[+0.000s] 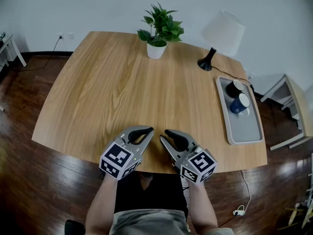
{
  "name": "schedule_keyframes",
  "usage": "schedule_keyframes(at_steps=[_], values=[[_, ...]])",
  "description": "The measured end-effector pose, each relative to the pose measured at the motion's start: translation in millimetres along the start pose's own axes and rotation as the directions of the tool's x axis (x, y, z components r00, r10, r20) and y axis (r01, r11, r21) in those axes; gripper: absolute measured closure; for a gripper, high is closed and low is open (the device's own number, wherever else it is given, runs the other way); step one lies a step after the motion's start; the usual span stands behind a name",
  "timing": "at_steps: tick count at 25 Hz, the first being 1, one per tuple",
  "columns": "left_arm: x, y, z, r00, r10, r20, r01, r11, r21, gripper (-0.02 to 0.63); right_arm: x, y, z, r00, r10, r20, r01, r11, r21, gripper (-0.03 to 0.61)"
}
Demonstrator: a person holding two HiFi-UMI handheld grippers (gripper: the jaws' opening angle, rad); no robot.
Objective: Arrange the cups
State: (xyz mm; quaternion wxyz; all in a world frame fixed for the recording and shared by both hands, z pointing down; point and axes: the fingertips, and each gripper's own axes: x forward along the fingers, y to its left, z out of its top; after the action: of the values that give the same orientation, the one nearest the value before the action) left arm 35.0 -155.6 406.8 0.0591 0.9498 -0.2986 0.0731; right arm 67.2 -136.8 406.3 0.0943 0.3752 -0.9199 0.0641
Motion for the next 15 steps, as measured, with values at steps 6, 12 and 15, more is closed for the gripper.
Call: schedule_keyframes(at_steps=[6,12,15], values=[[-0.4,0.8,1.3,1.0,0.0,-0.002,0.0,1.0,0.0,0.604,0.5,-0.1,1.4,1.0,0.0,0.002,0.0,1.0,0.001,0.486],[-0.2,0.8,0.3,1.0,0.002,0.0,-0.002,1.0,-0.001,0.603,0.0,-1.0,0.4,1.0,-0.006,0.006,0.006,1.0,0.0,0.486],[0.4,1.1,0.2,1.0,0.001,-0.001,-0.001,1.0,0.0,0.604,-0.3,-1.5,0.7,1.0,-0.008,0.009,0.008,1.0,-0.002,0.488]])
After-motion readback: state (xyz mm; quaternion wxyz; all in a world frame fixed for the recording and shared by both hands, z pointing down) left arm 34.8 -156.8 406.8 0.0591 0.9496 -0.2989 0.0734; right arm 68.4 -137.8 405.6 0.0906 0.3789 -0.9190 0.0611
